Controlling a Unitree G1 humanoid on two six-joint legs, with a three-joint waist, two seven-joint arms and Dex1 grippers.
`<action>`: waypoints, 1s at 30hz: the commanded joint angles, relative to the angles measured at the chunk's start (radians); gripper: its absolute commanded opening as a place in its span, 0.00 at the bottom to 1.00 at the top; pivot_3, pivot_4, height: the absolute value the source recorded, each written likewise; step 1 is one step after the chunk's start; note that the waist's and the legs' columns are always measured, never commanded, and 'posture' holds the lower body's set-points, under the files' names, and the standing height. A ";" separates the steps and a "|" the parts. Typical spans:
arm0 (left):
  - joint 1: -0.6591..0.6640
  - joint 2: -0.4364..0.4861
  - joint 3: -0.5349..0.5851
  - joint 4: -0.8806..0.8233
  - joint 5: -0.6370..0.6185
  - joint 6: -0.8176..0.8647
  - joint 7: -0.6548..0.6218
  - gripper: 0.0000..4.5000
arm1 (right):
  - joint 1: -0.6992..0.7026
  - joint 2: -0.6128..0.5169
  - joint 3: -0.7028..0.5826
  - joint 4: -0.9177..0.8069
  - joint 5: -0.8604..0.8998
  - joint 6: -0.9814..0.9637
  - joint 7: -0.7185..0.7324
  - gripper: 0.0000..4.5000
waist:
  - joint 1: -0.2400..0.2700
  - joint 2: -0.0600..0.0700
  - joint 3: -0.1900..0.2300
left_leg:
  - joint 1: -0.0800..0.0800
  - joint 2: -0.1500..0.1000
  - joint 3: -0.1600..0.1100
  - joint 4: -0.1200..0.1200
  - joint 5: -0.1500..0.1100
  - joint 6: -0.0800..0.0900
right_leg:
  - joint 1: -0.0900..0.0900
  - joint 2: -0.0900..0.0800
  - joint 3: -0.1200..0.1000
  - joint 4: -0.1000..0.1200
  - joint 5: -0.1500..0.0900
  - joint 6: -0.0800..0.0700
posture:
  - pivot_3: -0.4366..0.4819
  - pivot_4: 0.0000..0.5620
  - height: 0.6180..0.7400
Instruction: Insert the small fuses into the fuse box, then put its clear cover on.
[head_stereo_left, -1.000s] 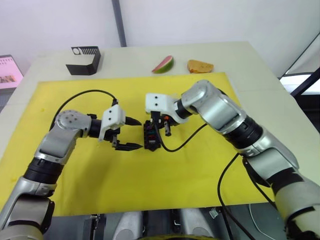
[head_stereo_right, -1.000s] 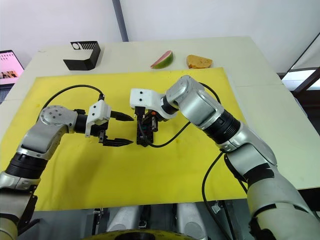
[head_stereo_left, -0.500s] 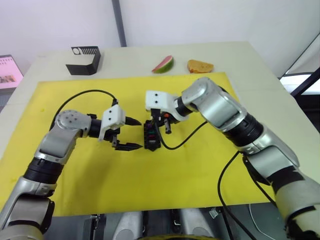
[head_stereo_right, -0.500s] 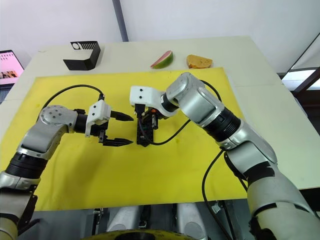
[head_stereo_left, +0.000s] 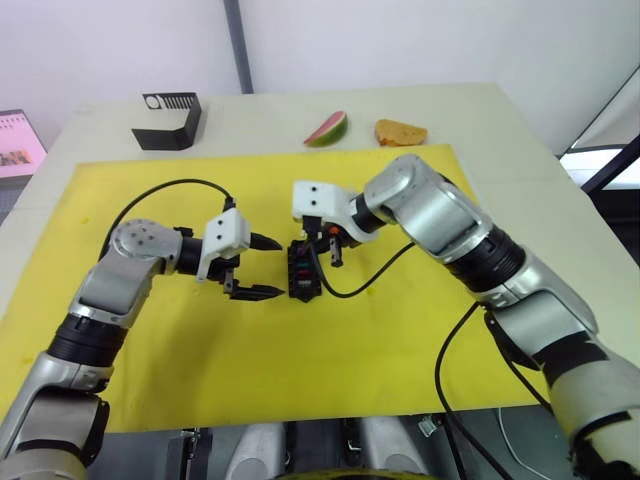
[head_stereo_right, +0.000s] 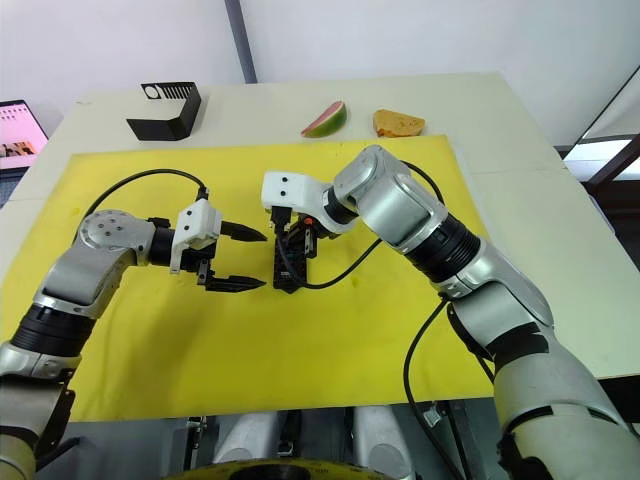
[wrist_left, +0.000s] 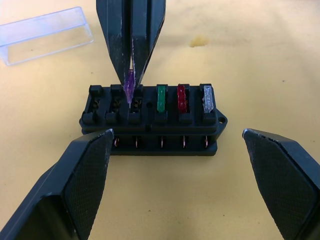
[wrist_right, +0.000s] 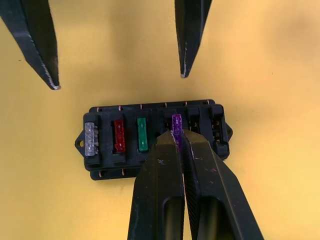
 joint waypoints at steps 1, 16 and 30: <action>-0.023 0.005 0.026 -0.012 -0.003 -0.012 -0.005 0.97 | -0.012 0.009 -0.015 -0.006 -0.001 -0.002 -0.003 0.00 | 0.000 0.000 0.000 | 0.000 0.000 0.000 0.000 0.000 0.000 | 0.000 0.000 0.000 0.000 0.000 0.000 | 0.48 0.27 1.00; -0.036 -0.002 0.021 0.002 0.000 -0.017 -0.005 0.97 | -0.013 0.010 -0.015 -0.027 0.009 0.029 0.000 0.00 | 0.000 0.000 0.000 | 0.000 0.000 0.000 0.000 0.000 0.000 | 0.000 0.000 0.000 0.000 0.000 0.000 | 0.48 0.27 1.00; -0.032 -0.005 0.022 -0.004 -0.001 -0.015 0.001 0.97 | -0.014 0.019 0.008 0.020 -0.014 -0.011 0.002 0.00 | 0.000 0.000 0.000 | 0.000 0.000 0.000 0.000 0.000 0.000 | 0.000 0.000 0.000 0.000 0.000 0.000 | 0.48 0.27 1.00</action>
